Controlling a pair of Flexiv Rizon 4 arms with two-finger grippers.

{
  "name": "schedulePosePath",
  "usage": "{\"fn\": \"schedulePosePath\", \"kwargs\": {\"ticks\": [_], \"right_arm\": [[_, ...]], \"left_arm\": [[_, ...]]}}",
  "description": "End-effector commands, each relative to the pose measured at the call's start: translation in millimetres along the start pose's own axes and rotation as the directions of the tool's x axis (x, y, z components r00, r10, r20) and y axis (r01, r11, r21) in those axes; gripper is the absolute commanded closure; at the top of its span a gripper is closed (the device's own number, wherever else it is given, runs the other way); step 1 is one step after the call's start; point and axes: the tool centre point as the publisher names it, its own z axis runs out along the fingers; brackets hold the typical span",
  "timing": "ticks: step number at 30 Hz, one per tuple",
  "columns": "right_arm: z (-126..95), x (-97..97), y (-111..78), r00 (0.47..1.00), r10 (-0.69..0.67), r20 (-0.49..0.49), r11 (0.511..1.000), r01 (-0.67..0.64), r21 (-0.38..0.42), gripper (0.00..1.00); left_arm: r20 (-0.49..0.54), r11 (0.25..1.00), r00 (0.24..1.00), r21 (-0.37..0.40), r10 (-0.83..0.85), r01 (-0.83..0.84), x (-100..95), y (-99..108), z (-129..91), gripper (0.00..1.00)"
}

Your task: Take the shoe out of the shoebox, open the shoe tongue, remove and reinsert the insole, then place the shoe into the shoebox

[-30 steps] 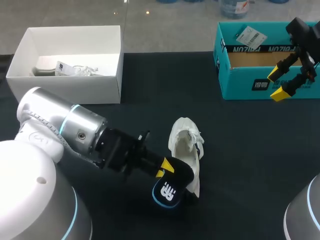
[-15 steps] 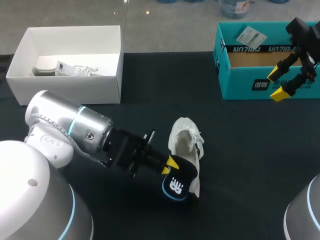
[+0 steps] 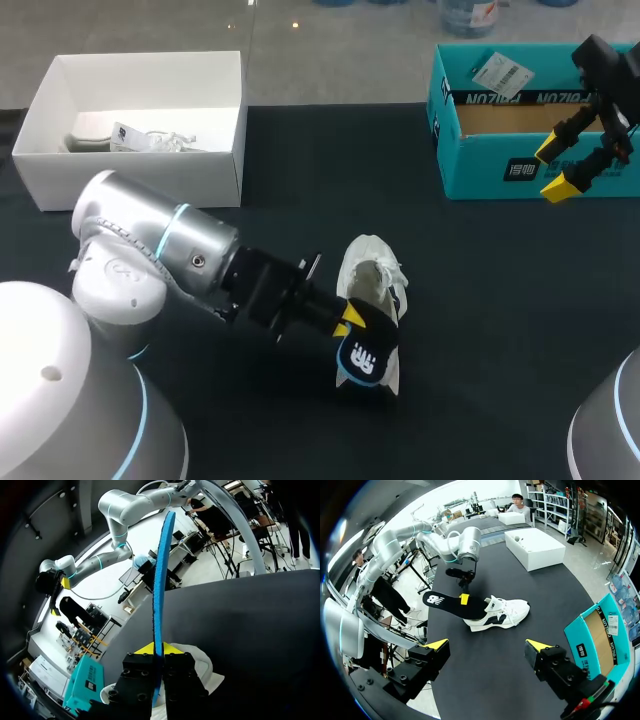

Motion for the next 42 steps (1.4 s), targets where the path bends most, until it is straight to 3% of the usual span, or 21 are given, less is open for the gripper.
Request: {"fn": "schedulePosePath", "kwargs": {"ticks": [1, 12, 30, 42], "right_arm": [[1, -1.5, 0.6, 1.0, 0.0, -0.001, 1.0, 0.0, 0.004, 0.0], [1, -1.5, 0.6, 1.0, 0.0, -0.001, 1.0, 0.0, 0.004, 0.0], [1, -1.5, 0.6, 1.0, 0.0, -0.001, 1.0, 0.0, 0.004, 0.0], [1, -1.5, 0.6, 1.0, 0.0, -0.001, 1.0, 0.0, 0.004, 0.0]], "left_arm": [[-0.011, 1.0, 1.0, -0.002, -0.006, 0.006, -3.7, 9, 8, 1.0], [-0.027, 1.0, 1.0, -0.024, -0.01, 0.009, -7.7, 22, 11, 1.0], [-0.088, 0.986, 0.992, -0.136, 0.088, -0.1, -11.7, 56, 9, 1.0], [-0.129, 0.971, 0.981, -0.171, 0.146, -0.167, -9.7, 60, 6, 1.0]]}}
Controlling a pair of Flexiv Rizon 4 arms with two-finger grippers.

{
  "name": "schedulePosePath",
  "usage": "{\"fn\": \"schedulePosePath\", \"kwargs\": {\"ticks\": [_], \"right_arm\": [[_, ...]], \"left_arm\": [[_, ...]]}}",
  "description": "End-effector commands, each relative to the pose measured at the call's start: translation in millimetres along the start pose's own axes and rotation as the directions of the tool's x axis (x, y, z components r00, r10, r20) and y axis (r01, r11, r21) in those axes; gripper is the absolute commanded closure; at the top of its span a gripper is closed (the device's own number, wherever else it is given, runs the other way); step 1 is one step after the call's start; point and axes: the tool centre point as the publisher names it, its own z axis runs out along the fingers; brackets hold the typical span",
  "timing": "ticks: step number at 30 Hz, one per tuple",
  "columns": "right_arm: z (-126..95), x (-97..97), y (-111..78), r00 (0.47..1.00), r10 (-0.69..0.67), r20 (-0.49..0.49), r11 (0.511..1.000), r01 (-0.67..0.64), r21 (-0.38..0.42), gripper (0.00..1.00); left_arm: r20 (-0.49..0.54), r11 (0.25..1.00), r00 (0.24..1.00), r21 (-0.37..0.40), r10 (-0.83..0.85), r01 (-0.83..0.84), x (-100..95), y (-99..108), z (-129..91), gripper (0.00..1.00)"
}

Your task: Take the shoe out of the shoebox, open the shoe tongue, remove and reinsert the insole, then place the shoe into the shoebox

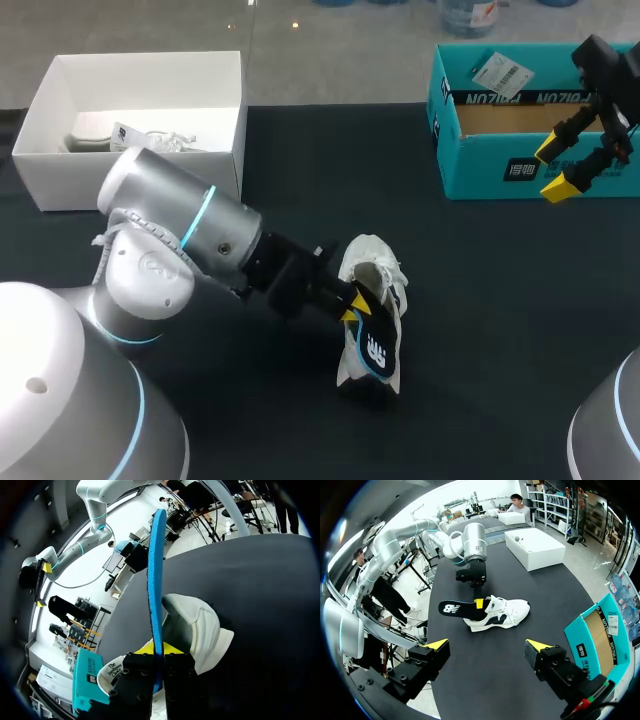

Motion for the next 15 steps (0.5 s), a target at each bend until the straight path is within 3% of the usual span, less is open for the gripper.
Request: {"fn": "schedulePosePath", "kwargs": {"ticks": [1, 2, 4, 6, 15], "right_arm": [[1, -1.5, 0.6, 1.0, 0.0, -0.001, 1.0, 0.0, 0.004, 0.0], [1, -1.5, 0.6, 1.0, 0.0, -0.001, 1.0, 0.0, 0.004, 0.0], [1, -1.5, 0.6, 1.0, 0.0, -0.001, 1.0, 0.0, 0.004, 0.0], [1, -1.5, 0.6, 1.0, 0.0, -0.001, 1.0, 0.0, 0.004, 0.0], [1, -1.5, 0.6, 1.0, 0.0, -0.001, 1.0, 0.0, 0.004, 0.0]], "left_arm": [[-0.004, 1.0, 1.0, -0.007, 0.006, -0.006, -0.4, -1, -1, 1.0], [-0.006, 1.0, 1.0, -0.006, 0.009, -0.009, -0.2, -2, -2, 0.98], [-0.007, 1.0, 1.0, -0.005, 0.011, -0.011, 0.0, -4, -4, 0.76], [-0.004, 1.0, 1.0, -0.004, 0.013, -0.013, -0.1, -8, -7, 0.66], [0.017, 1.0, 1.0, 0.002, 0.022, -0.022, -3.7, -23, -13, 0.69]]}}
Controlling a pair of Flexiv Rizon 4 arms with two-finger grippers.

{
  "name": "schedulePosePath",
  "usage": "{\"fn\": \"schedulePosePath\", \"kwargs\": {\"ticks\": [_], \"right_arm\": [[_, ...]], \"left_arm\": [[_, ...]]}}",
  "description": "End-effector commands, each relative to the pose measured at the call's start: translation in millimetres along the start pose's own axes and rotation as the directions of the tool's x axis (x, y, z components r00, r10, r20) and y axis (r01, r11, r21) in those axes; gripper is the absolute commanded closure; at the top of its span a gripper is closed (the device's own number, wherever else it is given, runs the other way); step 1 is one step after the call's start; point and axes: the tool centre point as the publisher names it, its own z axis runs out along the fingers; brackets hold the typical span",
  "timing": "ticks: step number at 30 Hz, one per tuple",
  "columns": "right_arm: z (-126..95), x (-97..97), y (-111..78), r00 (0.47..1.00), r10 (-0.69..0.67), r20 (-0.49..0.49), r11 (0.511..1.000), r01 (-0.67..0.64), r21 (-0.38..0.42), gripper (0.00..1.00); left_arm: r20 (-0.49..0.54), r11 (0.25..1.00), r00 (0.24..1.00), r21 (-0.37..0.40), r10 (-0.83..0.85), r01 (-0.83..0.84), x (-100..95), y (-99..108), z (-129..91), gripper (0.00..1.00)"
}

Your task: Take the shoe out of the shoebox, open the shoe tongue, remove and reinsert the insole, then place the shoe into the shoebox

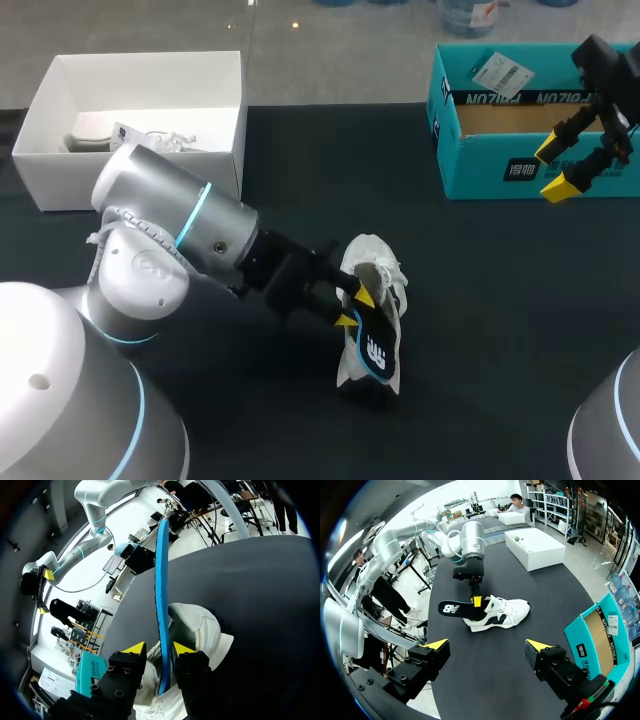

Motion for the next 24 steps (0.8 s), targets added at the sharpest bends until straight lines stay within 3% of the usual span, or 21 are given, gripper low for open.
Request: {"fn": "schedulePosePath", "kwargs": {"ticks": [1, 13, 19, 24], "right_arm": [[1, -1.5, 0.6, 1.0, 0.0, -0.001, 1.0, 0.0, 0.004, 0.0], [1, -1.5, 0.6, 1.0, 0.0, -0.001, 1.0, 0.0, 0.004, 0.0], [1, -1.5, 0.6, 1.0, 0.0, -0.001, 1.0, 0.0, 0.004, 0.0], [1, -1.5, 0.6, 1.0, 0.0, -0.001, 1.0, 0.0, 0.004, 0.0]], "left_arm": [[0.006, 1.0, 1.0, -0.005, 0.007, -0.007, 1.8, -10, -5, 0.7], [-0.024, 1.0, 0.999, 0.001, 0.029, -0.029, 10.9, -22, 4, 0.78], [-0.025, 1.0, 1.0, -0.004, 0.018, -0.018, 13.8, -18, 2, 0.96], [-0.008, 1.0, 1.0, 0.007, -0.021, 0.021, 14.9, -13, 2, 1.0]]}}
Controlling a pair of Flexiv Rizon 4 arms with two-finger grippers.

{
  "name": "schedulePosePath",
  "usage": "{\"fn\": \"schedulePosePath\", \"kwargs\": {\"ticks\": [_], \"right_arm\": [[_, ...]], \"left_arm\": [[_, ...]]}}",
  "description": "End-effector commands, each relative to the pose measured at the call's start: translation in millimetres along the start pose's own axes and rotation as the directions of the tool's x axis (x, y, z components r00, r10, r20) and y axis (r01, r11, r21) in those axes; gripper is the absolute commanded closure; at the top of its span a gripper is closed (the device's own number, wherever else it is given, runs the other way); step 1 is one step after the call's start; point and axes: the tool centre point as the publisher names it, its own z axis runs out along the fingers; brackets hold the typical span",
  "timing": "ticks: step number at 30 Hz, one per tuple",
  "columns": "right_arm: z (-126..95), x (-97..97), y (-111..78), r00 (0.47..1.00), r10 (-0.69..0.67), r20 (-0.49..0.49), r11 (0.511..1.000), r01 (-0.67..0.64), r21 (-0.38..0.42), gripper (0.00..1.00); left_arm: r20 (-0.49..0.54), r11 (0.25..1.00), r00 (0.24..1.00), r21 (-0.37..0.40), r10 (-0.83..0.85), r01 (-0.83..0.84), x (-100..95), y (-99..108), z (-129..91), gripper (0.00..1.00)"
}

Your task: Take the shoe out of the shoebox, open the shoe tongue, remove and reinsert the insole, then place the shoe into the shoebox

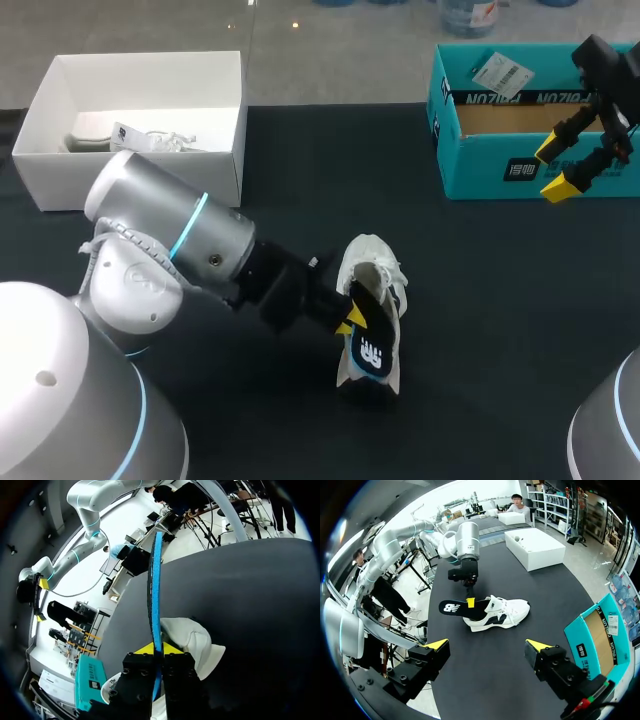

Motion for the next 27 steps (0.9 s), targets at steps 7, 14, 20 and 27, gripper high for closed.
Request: {"fn": "schedulePosePath", "kwargs": {"ticks": [7, 14, 20, 27], "right_arm": [[1, -1.5, 0.6, 1.0, 0.0, -0.001, 1.0, 0.0, 0.004, 0.0], [1, -1.5, 0.6, 1.0, 0.0, -0.001, 1.0, 0.0, 0.004, 0.0], [1, -1.5, 0.6, 1.0, 0.0, -0.001, 1.0, 0.0, 0.004, 0.0], [1, -1.5, 0.6, 1.0, 0.0, -0.001, 1.0, 0.0, 0.004, 0.0]], "left_arm": [[0.039, 0.996, 0.996, 0.042, -0.078, 0.077, -0.8, 10, 3, 1.0], [0.036, 0.996, 0.996, 0.007, -0.085, 0.084, -2.1, 25, 6, 1.0], [0.041, 0.995, 0.995, -0.033, -0.091, 0.092, -7.0, 36, 7, 1.0], [0.032, 0.995, 0.995, -0.036, -0.092, 0.093, -4.3, 33, 7, 0.58]]}}
